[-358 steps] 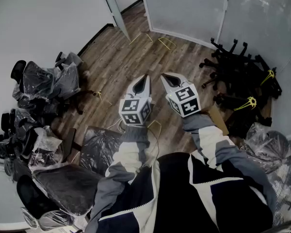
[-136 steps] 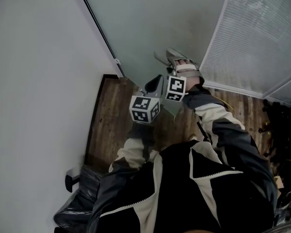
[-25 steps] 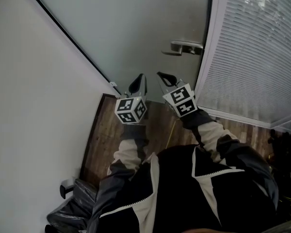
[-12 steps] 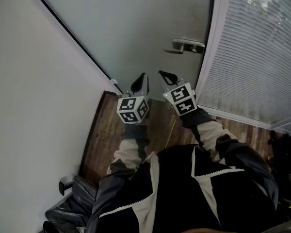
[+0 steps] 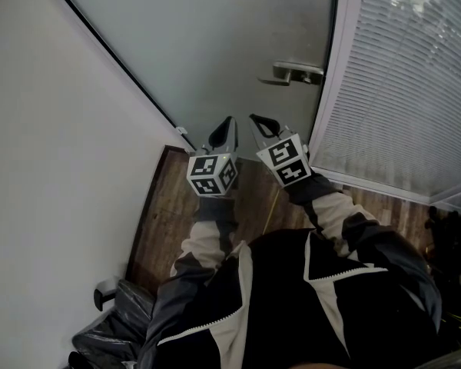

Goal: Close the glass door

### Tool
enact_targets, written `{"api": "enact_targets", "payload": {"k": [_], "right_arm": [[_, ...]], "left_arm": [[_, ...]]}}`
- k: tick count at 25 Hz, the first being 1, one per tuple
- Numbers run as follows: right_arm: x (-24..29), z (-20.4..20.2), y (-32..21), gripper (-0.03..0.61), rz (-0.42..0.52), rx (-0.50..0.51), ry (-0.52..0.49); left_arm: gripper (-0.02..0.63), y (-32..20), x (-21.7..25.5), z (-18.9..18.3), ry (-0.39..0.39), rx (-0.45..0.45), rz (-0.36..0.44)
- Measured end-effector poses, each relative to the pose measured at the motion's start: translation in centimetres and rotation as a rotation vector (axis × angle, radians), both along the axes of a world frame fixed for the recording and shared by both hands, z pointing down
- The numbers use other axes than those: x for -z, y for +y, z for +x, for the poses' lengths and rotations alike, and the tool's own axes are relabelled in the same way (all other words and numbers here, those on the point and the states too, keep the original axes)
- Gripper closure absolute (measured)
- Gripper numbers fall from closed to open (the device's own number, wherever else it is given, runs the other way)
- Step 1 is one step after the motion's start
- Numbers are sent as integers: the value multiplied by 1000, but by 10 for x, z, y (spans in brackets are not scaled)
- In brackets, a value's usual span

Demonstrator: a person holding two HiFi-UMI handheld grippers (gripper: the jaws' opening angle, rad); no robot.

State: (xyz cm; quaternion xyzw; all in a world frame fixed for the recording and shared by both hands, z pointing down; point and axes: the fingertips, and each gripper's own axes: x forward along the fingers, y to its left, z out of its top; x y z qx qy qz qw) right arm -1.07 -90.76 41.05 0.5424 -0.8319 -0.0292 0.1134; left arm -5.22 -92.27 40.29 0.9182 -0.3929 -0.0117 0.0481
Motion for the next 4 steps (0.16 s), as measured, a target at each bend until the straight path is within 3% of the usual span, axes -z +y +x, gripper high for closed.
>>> {"api": "enact_targets", "payload": {"k": [4], "right_arm": [[1,-3,4,578,7,0,9]], "left_arm": [[614,4,1,-3,-2,-1,2]]}}
